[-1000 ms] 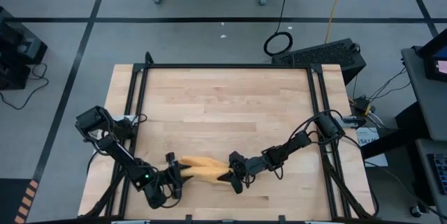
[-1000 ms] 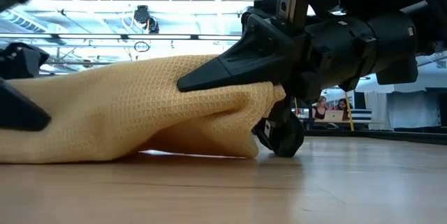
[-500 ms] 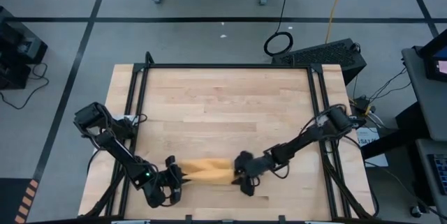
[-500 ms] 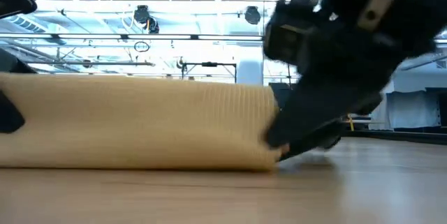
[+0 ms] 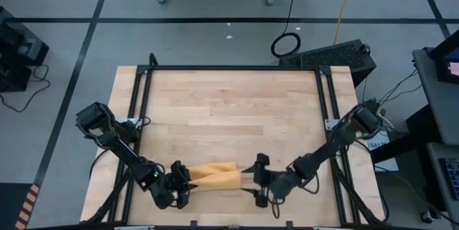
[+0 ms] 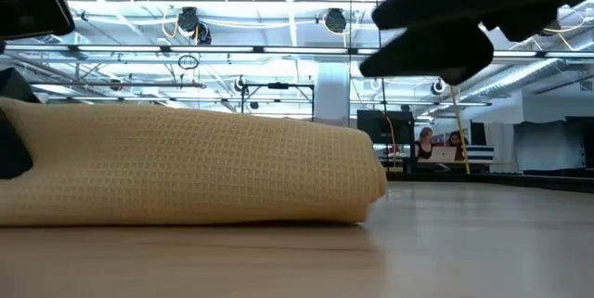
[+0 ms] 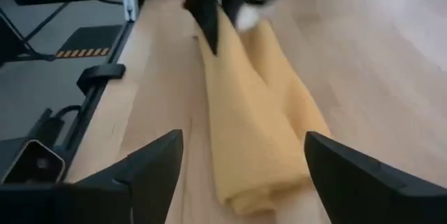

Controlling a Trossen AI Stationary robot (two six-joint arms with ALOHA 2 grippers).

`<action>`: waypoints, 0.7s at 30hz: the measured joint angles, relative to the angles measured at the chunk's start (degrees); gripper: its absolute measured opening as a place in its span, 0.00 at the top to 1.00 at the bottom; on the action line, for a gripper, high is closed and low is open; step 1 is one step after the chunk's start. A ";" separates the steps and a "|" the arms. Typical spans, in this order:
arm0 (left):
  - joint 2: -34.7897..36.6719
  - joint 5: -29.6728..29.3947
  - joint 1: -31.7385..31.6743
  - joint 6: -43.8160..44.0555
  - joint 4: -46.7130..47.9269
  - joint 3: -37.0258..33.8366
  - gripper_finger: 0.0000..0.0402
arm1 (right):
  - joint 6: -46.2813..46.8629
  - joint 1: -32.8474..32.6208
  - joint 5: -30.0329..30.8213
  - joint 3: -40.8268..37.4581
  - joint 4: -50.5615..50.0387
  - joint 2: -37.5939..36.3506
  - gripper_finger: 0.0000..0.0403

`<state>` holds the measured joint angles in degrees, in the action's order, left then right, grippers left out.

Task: Roll towel
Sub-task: Roll the folded yellow towel

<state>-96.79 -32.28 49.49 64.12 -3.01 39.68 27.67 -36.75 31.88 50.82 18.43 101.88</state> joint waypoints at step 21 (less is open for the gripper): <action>0.00 0.36 1.80 4.58 2.59 0.00 0.89 | -28.68 4.75 -9.68 6.16 39.07 24.77 0.28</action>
<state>-96.79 -31.92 51.29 68.71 -0.42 39.68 -1.02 -32.00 22.21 56.98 57.50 126.65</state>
